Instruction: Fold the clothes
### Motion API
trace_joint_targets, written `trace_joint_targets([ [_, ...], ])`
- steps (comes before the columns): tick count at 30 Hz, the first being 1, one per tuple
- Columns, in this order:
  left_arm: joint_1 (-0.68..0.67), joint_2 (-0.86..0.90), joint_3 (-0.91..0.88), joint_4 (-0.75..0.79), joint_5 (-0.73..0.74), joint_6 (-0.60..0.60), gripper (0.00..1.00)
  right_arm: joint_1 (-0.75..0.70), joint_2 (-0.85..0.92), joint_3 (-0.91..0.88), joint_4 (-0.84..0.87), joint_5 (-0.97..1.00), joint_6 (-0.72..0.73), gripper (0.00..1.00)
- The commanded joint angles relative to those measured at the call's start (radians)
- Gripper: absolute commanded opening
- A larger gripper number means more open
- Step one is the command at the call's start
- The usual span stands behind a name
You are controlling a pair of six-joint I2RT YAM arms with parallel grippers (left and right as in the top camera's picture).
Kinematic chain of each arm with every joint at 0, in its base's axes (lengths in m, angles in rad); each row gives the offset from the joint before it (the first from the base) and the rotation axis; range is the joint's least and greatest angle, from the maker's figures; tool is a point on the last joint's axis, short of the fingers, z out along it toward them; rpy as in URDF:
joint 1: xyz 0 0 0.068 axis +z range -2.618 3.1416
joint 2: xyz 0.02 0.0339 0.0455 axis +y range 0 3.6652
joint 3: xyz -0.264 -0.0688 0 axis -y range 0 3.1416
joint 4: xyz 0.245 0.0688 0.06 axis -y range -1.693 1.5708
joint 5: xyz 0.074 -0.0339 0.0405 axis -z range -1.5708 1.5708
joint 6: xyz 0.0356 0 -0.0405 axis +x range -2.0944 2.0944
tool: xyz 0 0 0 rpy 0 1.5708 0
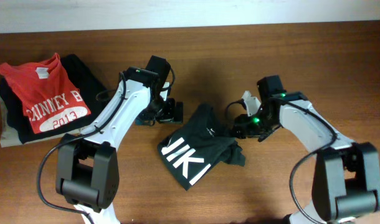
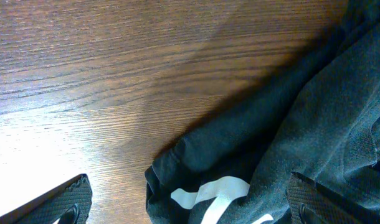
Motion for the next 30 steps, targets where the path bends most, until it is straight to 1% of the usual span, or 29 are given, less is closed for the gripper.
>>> trace_joint_targets([
  [1, 0.003, 0.003, 0.009, -0.004, 0.0, 0.016, 0.99, 0.014, 0.013, 0.012, 0.005, -0.036, -0.011, 0.04],
  [2, 0.003, 0.003, 0.009, -0.004, 0.0, 0.016, 0.99, 0.014, 0.001, 0.013, -0.004, -0.122, -0.071, 0.04],
  [4, 0.003, 0.003, 0.009, -0.003, 0.0, 0.016, 0.99, 0.017, -0.043, 0.048, -0.098, -0.312, -0.187, 0.04],
  [6, 0.003, 0.003, 0.009, -0.003, 0.0, 0.016, 0.99, 0.04, -0.071, 0.079, -0.16, -0.401, -0.246, 0.04],
  [7, 0.003, 0.003, 0.009, 0.001, 0.0, 0.016, 0.99, 0.088, -0.097, 0.098, -0.175, -0.429, -0.246, 0.04],
  [9, 0.003, 0.003, 0.009, 0.008, 0.0, 0.016, 0.99, 0.176, -0.109, 0.109, -0.133, -0.428, -0.196, 0.04],
  [10, 0.003, 0.003, 0.009, 0.008, 0.0, 0.016, 0.99, 0.245, -0.103, 0.109, -0.053, -0.42, -0.12, 0.04],
  [11, 0.003, 0.003, 0.009, 0.007, -0.001, 0.016, 0.99, 0.292, -0.101, 0.109, 0.004, -0.42, -0.084, 0.04],
  [14, 0.004, 0.003, 0.009, 0.002, -0.004, 0.016, 0.99, 0.411, -0.1, 0.109, 0.182, -0.277, 0.074, 0.05],
  [15, 0.004, 0.003, 0.009, -0.004, -0.005, 0.016, 0.99, 0.439, -0.1, 0.109, 0.221, -0.239, 0.102, 0.09],
  [16, 0.004, 0.003, 0.009, -0.012, -0.012, 0.016, 0.99, 0.457, -0.1, 0.109, 0.246, -0.227, 0.108, 0.12],
  [17, 0.005, 0.003, 0.009, -0.026, -0.01, 0.016, 0.99, 0.472, -0.1, 0.109, 0.259, -0.203, 0.112, 0.19],
  [18, 0.005, -0.011, 0.009, -0.046, 0.0, 0.016, 0.99, 0.472, -0.1, 0.109, 0.257, -0.174, 0.13, 0.24],
  [19, 0.005, -0.038, 0.009, -0.056, 0.008, 0.016, 0.99, 0.472, -0.1, 0.109, 0.253, -0.156, 0.129, 0.41],
  [20, 0.005, -0.063, 0.009, -0.056, 0.008, 0.016, 0.99, 0.472, -0.1, 0.109, 0.251, -0.153, 0.129, 0.52],
  [21, 0.005, -0.1, 0.009, -0.054, 0.008, 0.016, 0.99, 0.47, -0.1, 0.109, 0.247, -0.153, 0.128, 0.53],
  [22, 0.005, -0.127, 0.009, -0.053, 0.008, 0.016, 0.99, 0.465, -0.105, 0.114, 0.223, -0.148, 0.125, 0.55],
  [23, 0.005, -0.147, 0.009, -0.053, 0.008, 0.017, 0.99, 0.445, -0.119, 0.134, 0.145, -0.093, 0.125, 0.56],
  [25, 0.005, -0.156, 0.009, -0.056, 0.008, 0.016, 0.99, 0.367, -0.182, 0.195, -0.104, 0.18, 0.153, 0.58],
  [26, 0.005, -0.156, 0.009, -0.056, 0.008, 0.016, 0.99, 0.328, -0.197, 0.207, -0.198, 0.271, 0.177, 0.59],
  [27, 0.005, -0.156, 0.009, -0.055, 0.008, 0.016, 0.99, 0.264, -0.203, 0.207, -0.312, 0.326, 0.179, 0.63],
  [28, 0.005, -0.156, 0.009, -0.048, 0.008, 0.016, 0.99, 0.206, -0.197, 0.193, -0.385, 0.324, 0.178, 0.66],
  [29, 0.005, -0.156, 0.009, -0.042, 0.008, 0.016, 0.99, 0.171, -0.195, 0.159, -0.404, 0.311, 0.153, 0.66],
  [30, 0.005, -0.156, 0.009, -0.04, 0.008, 0.016, 0.99, 0.155, -0.191, 0.109, -0.389, 0.257, 0.1, 0.67],
])
